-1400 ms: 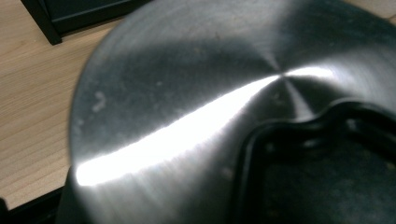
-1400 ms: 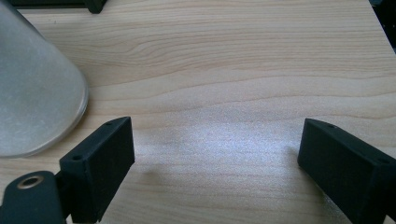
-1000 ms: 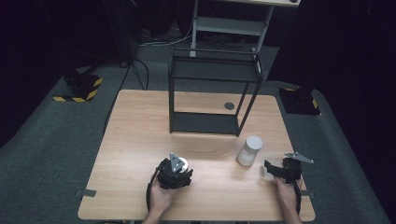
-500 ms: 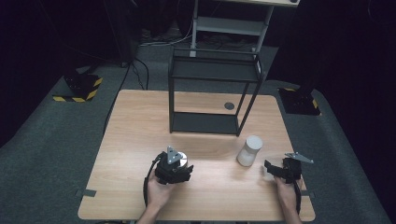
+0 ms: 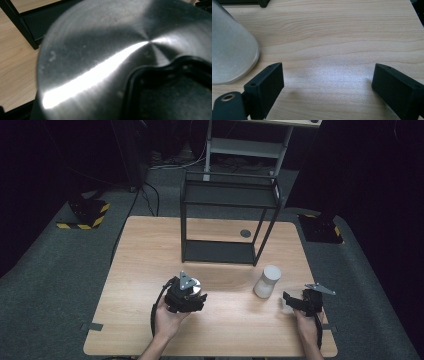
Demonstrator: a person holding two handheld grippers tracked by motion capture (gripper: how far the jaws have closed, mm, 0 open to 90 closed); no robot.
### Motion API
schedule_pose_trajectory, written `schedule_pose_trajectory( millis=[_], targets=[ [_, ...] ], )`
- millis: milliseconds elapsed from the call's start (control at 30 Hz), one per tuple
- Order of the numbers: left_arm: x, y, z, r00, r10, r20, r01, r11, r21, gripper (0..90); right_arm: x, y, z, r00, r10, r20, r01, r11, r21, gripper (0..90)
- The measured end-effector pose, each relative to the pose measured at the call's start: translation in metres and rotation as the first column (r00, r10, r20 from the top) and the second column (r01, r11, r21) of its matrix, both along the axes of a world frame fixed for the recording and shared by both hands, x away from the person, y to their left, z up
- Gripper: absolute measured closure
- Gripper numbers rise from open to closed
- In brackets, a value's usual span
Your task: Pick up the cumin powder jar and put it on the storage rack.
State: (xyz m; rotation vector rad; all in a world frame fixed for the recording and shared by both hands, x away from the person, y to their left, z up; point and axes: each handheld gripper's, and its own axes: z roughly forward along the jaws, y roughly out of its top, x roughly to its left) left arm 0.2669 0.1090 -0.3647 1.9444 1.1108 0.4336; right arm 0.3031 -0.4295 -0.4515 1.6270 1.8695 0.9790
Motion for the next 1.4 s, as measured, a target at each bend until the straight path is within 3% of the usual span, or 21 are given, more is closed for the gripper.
schedule_pose_trajectory(
  millis=[67,100,133,200,233,267,333,433,533,567,600,633,667,700,733,767,933,1400],
  targets=[
    [0.0,-0.001,0.002,0.9999,-0.002,0.017,0.002,1.0,-0.003,31.7,0.0,-0.001,0.0,1.0,-0.001,0.0,0.001,1.0,0.003,9.6],
    [0.008,0.004,0.018,0.9981,-0.061,-0.011,0.061,0.9959,0.067,31.7,0.0,-0.002,0.0,1.0,-0.002,0.001,0.002,1.0,0.01,9.5],
    [0.005,0.002,0.014,0.9996,-0.029,-0.008,0.029,0.9995,0.011,31.7,-0.001,-0.002,-0.001,1.0,-0.002,0.003,0.002,0.9999,0.013,9.5],
    [0.006,0.002,0.017,0.9995,-0.032,-0.005,0.032,0.9994,0.013,31.7,-0.001,-0.003,-0.001,1.0,-0.003,0.004,0.003,0.9998,0.017,9.5],
    [0.01,0.005,0.025,0.9978,-0.065,-0.013,0.066,0.9961,0.06,31.7,-0.001,-0.003,-0.001,1.0,-0.005,0.003,0.005,0.9998,0.021,9.5],
    [0.01,0.004,0.026,0.9989,-0.046,-0.009,0.047,0.9986,0.026,31.7,-0.001,-0.004,-0.001,1.0,-0.006,0.002,0.006,0.9997,0.025,9.5],
    [0.013,0.004,0.033,0.9981,-0.062,0.001,0.062,0.9966,0.055,31.7,-0.001,-0.005,-0.001,1.0,-0.006,0.004,0.006,0.9996,0.027,9.5],
    [0.015,0.004,0.039,0.9977,-0.067,0.002,0.067,0.996,0.059,31.7,-0.001,-0.005,-0.002,1.0,-0.007,0.005,0.007,0.9995,0.032,9.5],
    [0.015,0.002,0.045,0.9981,-0.061,0.009,0.061,0.9974,0.037,31.7,-0.002,-0.007,-0.002,0.9999,-0.009,0.006,0.008,0.9991,0.041,9.5],
    [0.011,-0.001,0.04,0.9992,-0.023,0.032,0.023,0.9995,-0.019,31.7,-0.002,-0.008,-0.002,0.9999,-0.009,0.006,0.009,0.999,0.045,9.5],
    [-0.002,-0.019,0.018,0.9886,0.12,0.091,-0.099,0.9729,-0.209,31.7,-0.002,-0.009,-0.002,0.9999,-0.011,0.006,0.01,0.9986,0.051,9.5],
    [0.011,-0.002,0.047,0.9989,-0.025,0.041,0.026,0.9989,-0.04,31.7,-0.002,-0.009,-0.002,0.9999,-0.011,0.006,0.01,0.9985,0.054,9.5],
    [0.011,-0.002,0.047,0.9989,-0.025,0.041,0.026,0.9989,-0.04,31.7,-0.002,-0.009,-0.002,0.9999,-0.011,0.006,0.01,0.9985,0.054,9.5],
    [0.005,-0.01,0.037,0.9965,0.045,0.07,-0.035,0.9887,-0.146,31.7,-0.002,-0.01,-0.003,0.9999,-0.01,0.007,0.01,0.9984,0.056,9.5],
    [0.005,-0.01,0.037,0.9965,0.045,0.07,-0.035,0.9887,-0.146,31.7,-0.002,-0.01,-0.003,0.9999,-0.01,0.006,0.01,0.9982,0.059,9.5],
    [0.023,0.005,0.071,0.9921,-0.124,0.02,0.122,0.9893,0.08,31.7,-0.002,-0.011,-0.003,0.9999,-0.008,0.007,0.008,0.998,0.062,9.5],
    [0.028,0.008,0.08,0.9908,-0.134,0.018,0.133,0.9897,0.054,31.8,-0.002,-0.013,-0.004,0.9999,-0.007,0.009,0.007,0.9972,0.074,9.6],
    [0.039,0.007,0.117,0.9869,-0.152,0.054,0.149,0.9874,0.053,31.8,-0.002,-0.013,-0.004,0.9999,-0.006,0.009,0.006,0.9973,0.074,9.6]
  ],
)
